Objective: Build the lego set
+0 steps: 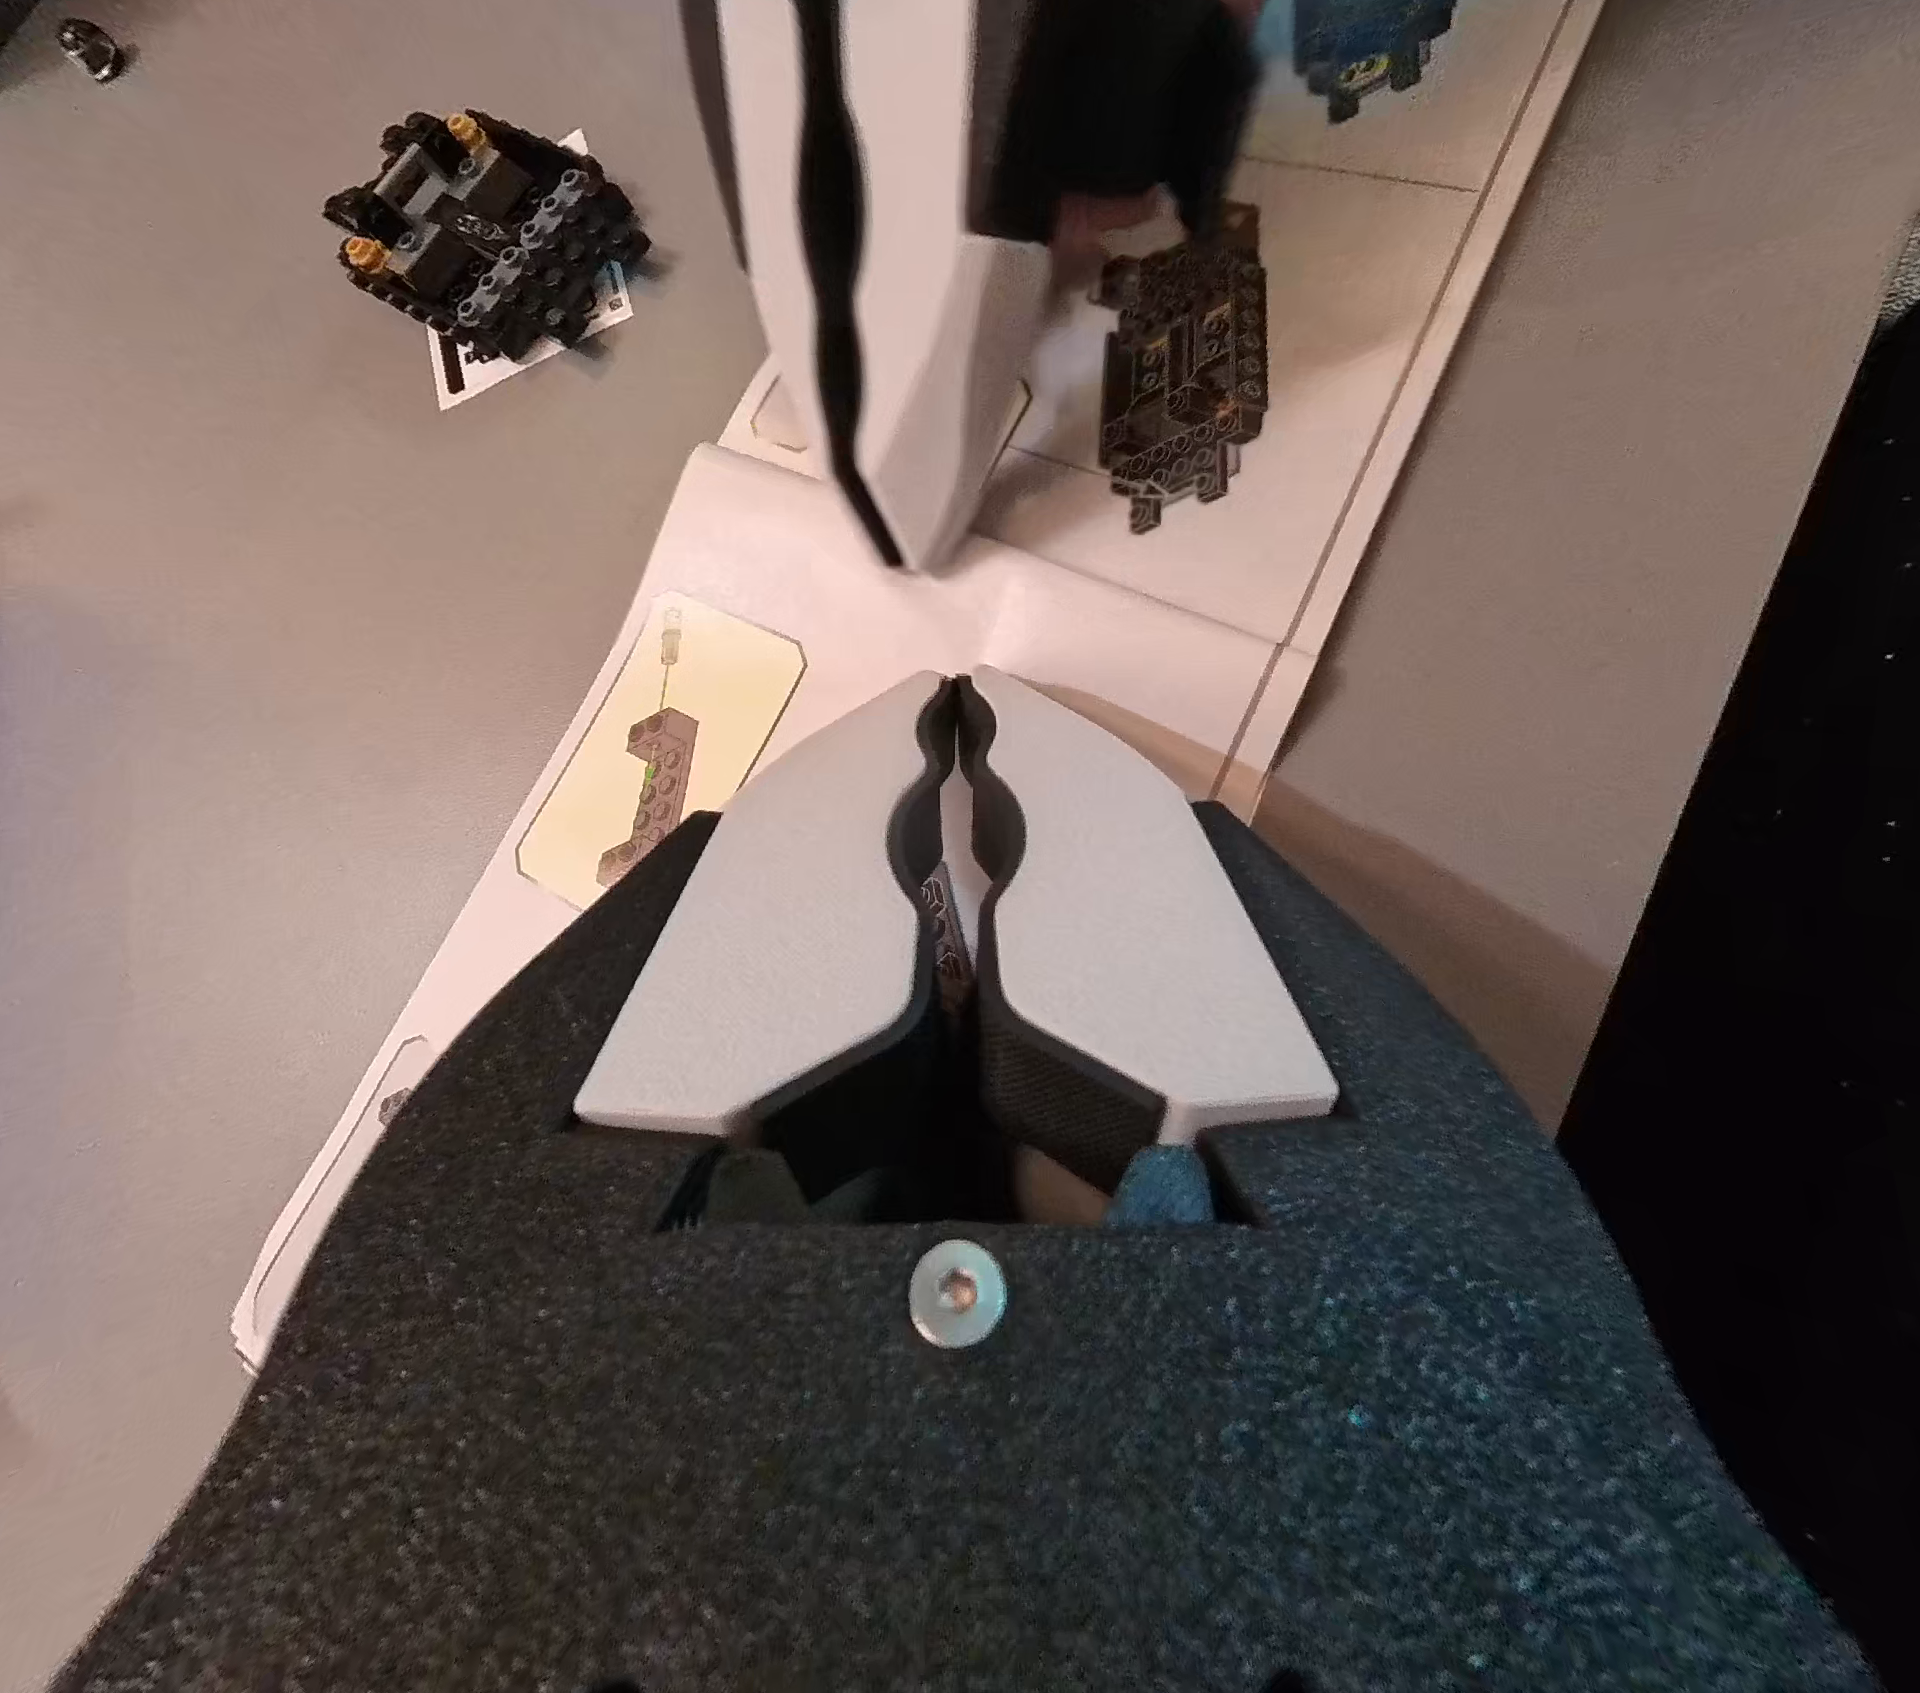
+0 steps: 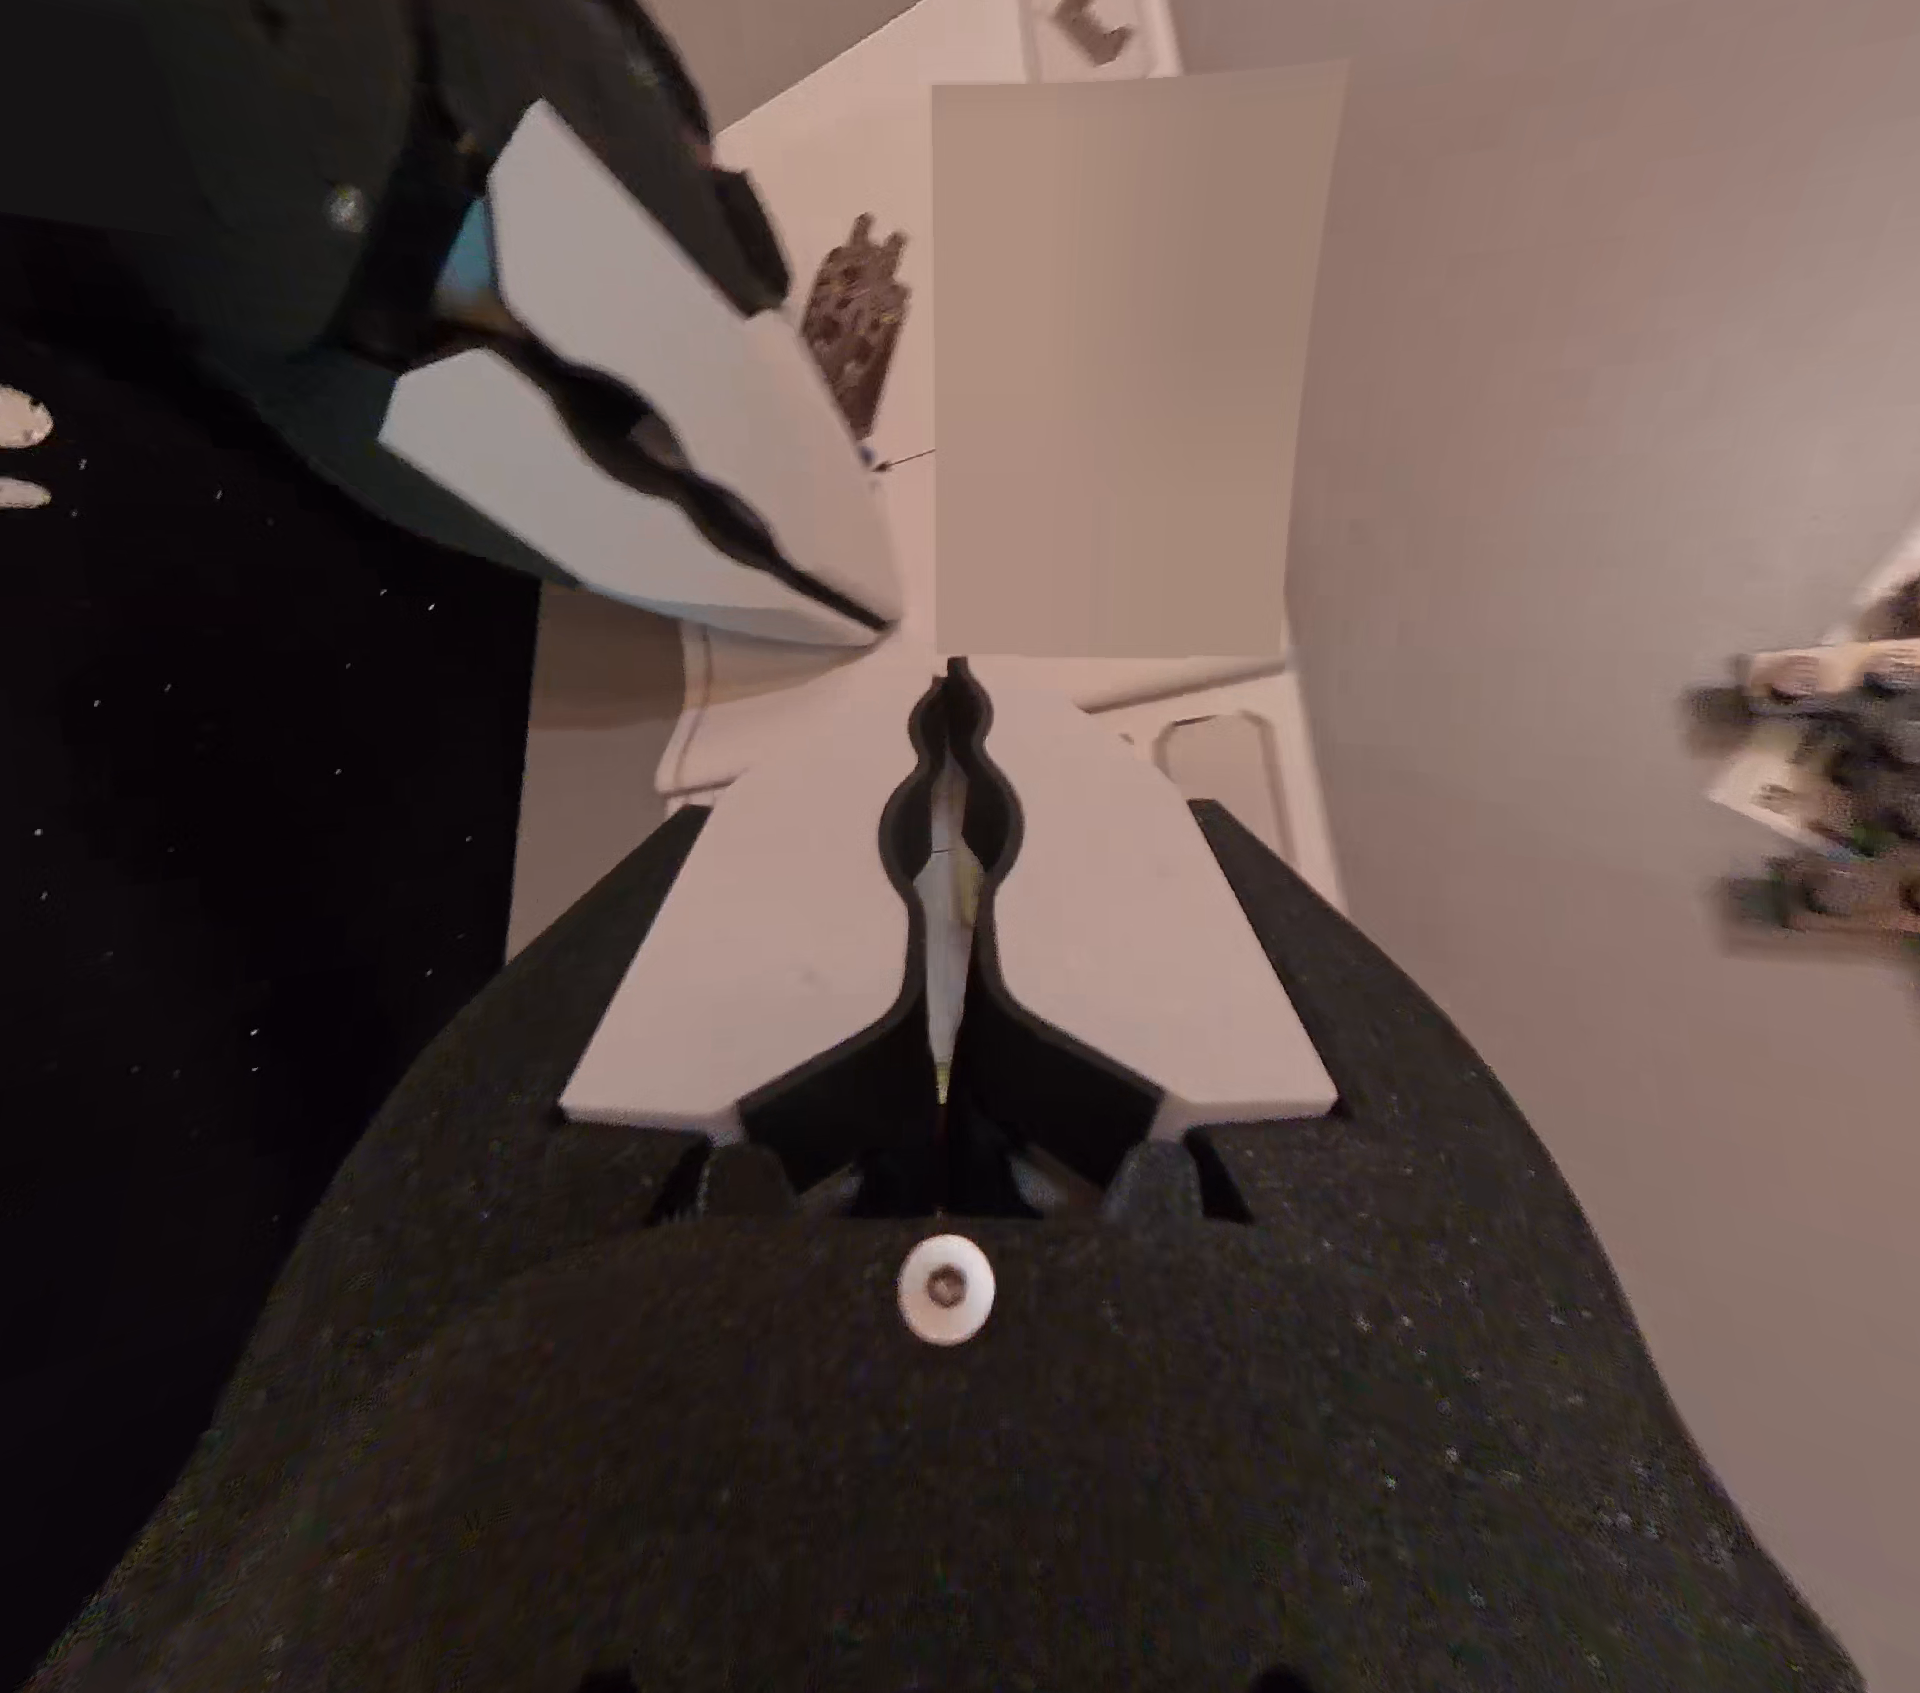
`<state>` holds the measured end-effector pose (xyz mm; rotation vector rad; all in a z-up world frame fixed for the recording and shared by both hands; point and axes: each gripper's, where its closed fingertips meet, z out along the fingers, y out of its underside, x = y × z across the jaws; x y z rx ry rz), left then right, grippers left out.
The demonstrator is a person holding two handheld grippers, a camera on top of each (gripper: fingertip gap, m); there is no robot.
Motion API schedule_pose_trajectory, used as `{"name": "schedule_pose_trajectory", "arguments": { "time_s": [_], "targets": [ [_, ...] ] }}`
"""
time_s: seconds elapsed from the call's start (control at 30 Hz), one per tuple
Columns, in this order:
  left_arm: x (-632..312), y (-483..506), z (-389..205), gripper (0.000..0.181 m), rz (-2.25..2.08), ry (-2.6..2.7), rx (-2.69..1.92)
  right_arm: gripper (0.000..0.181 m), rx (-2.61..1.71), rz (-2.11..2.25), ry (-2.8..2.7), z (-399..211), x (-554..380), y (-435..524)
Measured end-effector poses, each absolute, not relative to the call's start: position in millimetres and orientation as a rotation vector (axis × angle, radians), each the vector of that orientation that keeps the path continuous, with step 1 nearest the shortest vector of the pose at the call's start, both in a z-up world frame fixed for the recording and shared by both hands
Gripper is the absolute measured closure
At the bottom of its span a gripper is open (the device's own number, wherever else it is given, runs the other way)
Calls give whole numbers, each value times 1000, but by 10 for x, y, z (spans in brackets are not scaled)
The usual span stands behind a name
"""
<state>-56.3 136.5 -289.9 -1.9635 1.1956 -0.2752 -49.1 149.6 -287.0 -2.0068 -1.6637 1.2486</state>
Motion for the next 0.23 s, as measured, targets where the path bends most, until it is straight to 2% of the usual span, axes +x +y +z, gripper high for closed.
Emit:
{"name": "schedule_pose_trajectory", "arguments": {
  "time_s": [0.03,0.23],
  "targets": [
    [-564,1365,-2899,181,-275,1196,-1963,181,-2021,1241,-1638,-2870,-497,1582],
    [-564,1365,-2898,181,-273,1195,-1962,181,-1992,1006,-1488,-2825,-490,2104]
  ]
}}
